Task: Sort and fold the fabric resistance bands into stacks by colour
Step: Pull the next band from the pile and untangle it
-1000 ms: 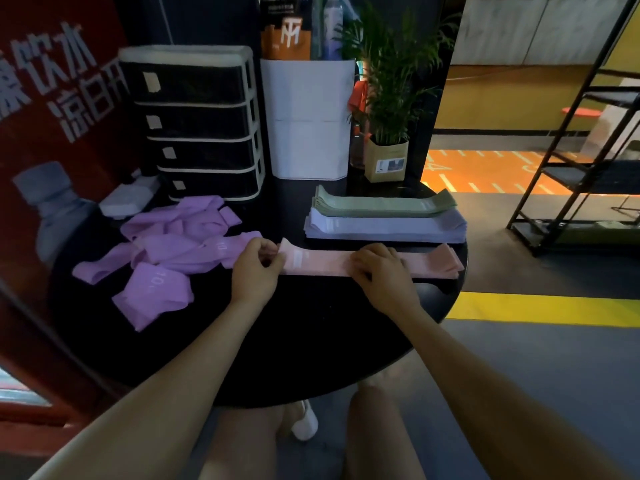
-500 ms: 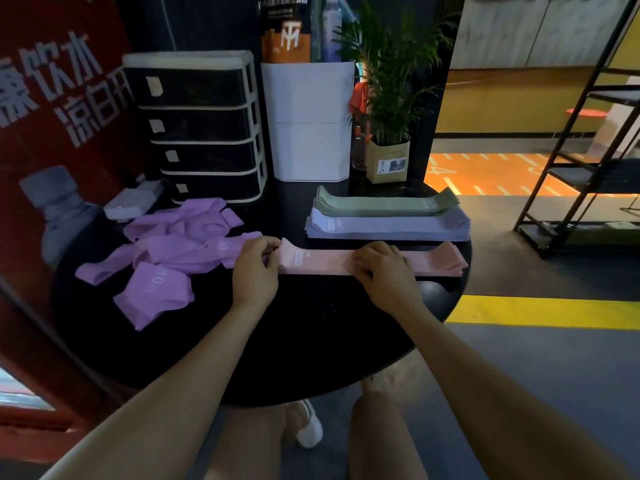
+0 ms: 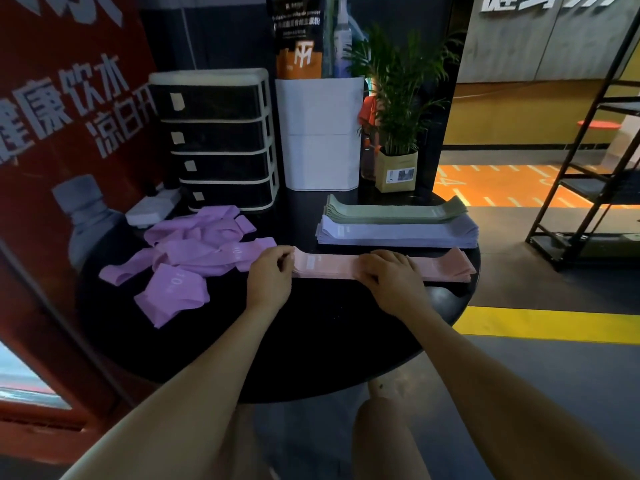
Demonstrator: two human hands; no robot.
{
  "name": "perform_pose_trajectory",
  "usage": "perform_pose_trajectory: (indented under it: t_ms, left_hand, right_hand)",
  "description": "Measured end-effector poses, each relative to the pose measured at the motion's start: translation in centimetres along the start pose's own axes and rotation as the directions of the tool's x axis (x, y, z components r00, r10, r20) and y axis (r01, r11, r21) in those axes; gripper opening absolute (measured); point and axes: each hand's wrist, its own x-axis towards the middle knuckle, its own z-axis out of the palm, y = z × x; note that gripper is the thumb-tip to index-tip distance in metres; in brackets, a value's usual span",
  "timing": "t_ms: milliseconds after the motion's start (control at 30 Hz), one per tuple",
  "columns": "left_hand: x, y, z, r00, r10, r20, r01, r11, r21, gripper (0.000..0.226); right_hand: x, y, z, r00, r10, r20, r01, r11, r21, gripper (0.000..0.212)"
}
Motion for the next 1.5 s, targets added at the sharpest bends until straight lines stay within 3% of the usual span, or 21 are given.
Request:
perform_pose_trajectory:
  t_ms: [333, 567, 667, 767, 833, 933, 1033, 1200, 1500]
  left_hand:
    - [0.0, 0.4, -0.9, 0.998, 0.051, 0.044, -0.05, 0.999, -0.016, 0.018]
    - [2.4, -0.3, -7.5, 0.994, 0.11, 0.004, -0.109, 0.975, 0.192, 0.025]
    - [2.9, -2.3, -11.1, 0.989, 0.148, 0.007, -0.145, 0.953, 0.265, 0.024]
    - [3.2, -4.7, -14.1, 0.997, 0.08, 0.015, -0.081, 0.954, 0.289, 0.027]
    - [2.9, -6.0, -15.5, 0.998, 0.017, 0.061, -0.037, 0.938, 0.344, 0.037]
    - [1.9, -7.2, -16.8, 0.983, -0.053, 0.174, -0.025, 0.908, 0.418, 0.078]
    - [1.6, -8.8, -17.6, 0.982, -0.062, 0.177, -0.019, 0.906, 0.422, 0.091]
    - [3.4, -8.5, -18.1, 0.988, -0.032, 0.148, -0.027, 0.924, 0.381, 0.076]
    - [7.9, -3.3, -17.0, 0.99, 0.066, 0.127, -0.074, 0.995, 0.06, 0.046]
  right_hand:
    - [0.6, -1.7, -0.8, 0.997, 0.005, -0.081, -0.005, 1.0, 0.0, 0.037]
    - [5.3, -9.5, -0.1, 0.987, -0.157, -0.018, 0.158, 0.979, 0.127, 0.034]
    - [7.4, -12.9, 1.6, 0.965, -0.25, 0.081, 0.236, 0.96, 0.154, 0.037]
    - [9.0, -15.6, 3.4, 0.935, -0.315, 0.161, 0.296, 0.946, 0.13, 0.04]
    - [9.8, -16.7, 4.4, 0.924, -0.309, 0.224, 0.297, 0.951, 0.085, 0.047]
    - [10.7, -17.3, 5.6, 0.915, -0.287, 0.283, 0.296, 0.955, 0.012, 0.047]
    - [11.2, -17.2, 6.1, 0.934, -0.255, 0.25, 0.247, 0.967, 0.065, 0.028]
    - [12.6, -18.3, 4.5, 0.974, -0.198, 0.111, 0.167, 0.955, 0.245, 0.015]
    - [14.7, -21.7, -1.0, 0.934, -0.342, -0.105, 0.351, 0.818, 0.456, 0.015]
